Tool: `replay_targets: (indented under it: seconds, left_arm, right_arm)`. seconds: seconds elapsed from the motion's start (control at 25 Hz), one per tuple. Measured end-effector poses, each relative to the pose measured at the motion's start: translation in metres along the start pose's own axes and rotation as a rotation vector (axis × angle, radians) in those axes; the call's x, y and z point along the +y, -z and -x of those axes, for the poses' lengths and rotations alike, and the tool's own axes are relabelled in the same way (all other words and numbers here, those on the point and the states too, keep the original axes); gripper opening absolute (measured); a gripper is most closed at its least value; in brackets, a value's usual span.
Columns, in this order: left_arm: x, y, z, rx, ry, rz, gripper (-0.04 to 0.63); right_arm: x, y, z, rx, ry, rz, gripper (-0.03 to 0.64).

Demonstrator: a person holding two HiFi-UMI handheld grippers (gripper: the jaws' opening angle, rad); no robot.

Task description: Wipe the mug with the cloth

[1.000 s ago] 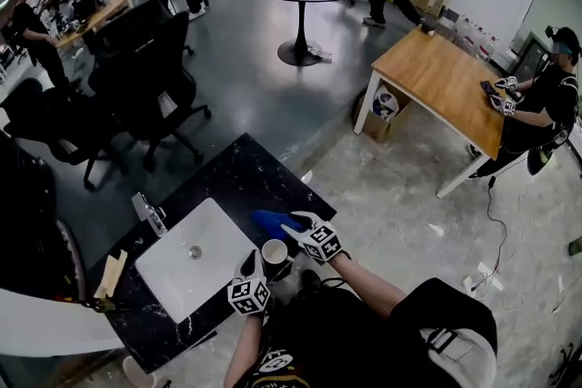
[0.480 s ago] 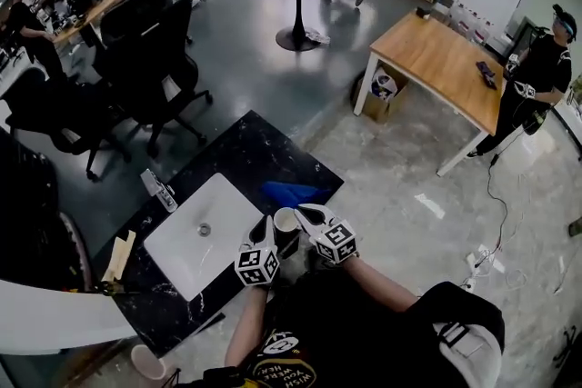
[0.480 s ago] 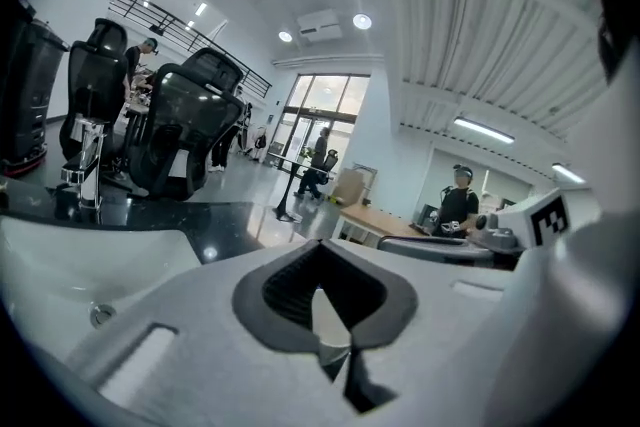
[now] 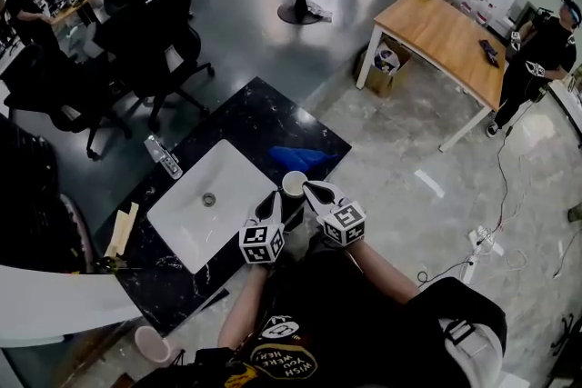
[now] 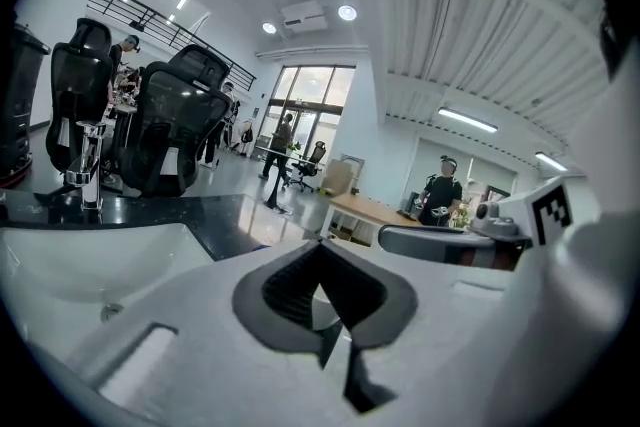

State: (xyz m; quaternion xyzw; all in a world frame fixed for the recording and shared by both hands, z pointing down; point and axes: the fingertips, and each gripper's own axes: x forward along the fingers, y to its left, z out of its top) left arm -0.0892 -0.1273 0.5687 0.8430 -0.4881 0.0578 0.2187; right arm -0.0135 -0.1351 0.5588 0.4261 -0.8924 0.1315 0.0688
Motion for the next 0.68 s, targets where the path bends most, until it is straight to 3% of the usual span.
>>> replay_targets:
  seconds: [0.24,0.68]
  left_arm:
    - [0.007,0.011,0.007,0.027,-0.001,0.019,0.003]
    - [0.017,0.000,-0.011,0.015,0.021,0.032,0.004]
  right_arm:
    - [-0.001,0.005,0.001,0.002,0.027,-0.017,0.002]
    - [-0.011,-0.001,-0.015,-0.001,-0.001,-0.005,0.002]
